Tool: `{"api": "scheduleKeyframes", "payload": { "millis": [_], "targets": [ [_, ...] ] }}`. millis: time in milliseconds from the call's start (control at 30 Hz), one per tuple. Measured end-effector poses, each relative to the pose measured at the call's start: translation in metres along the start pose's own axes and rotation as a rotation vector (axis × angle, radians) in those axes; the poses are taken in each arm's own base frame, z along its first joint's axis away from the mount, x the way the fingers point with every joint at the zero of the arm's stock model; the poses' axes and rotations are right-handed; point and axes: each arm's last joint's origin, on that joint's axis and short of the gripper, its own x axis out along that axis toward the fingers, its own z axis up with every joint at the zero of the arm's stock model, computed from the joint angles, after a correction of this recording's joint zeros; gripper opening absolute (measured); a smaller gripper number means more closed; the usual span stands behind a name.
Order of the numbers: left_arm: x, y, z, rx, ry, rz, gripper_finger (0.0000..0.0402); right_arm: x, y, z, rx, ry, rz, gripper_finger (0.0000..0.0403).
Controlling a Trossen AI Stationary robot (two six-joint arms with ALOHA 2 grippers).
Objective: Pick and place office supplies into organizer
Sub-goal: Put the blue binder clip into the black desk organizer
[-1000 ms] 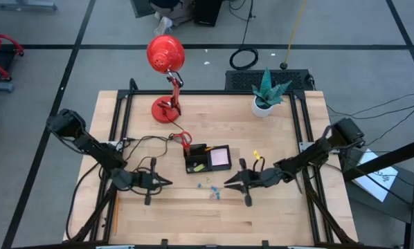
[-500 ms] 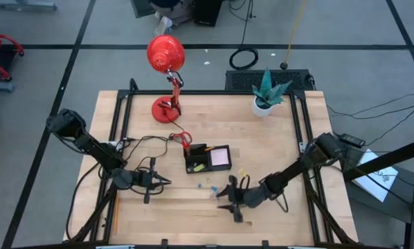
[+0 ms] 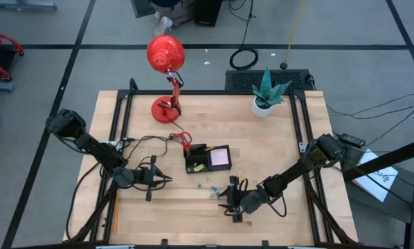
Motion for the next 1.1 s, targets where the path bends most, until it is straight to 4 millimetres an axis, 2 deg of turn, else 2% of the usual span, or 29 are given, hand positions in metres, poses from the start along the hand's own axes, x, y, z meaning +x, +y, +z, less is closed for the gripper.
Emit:
{"api": "scheduleKeyframes", "payload": {
  "millis": [200,600,1100],
  "targets": [
    [0.0,0.0,0.0,-0.002,-0.001,0.0,0.0031,0.0,-0.002,-0.004,-0.011,0.038,-0.025,0.0153],
    [0.0,0.0,-0.001,0.003,0.006,-0.001,0.0031,0.001,-0.006,-0.002,0.004,0.004,-0.109,0.0153],
    [0.0,0.0,0.0,-0.009,0.005,0.001,0.0031,0.004,-0.011,0.004,0.062,-0.038,-0.104,0.0157]
  ]
}}
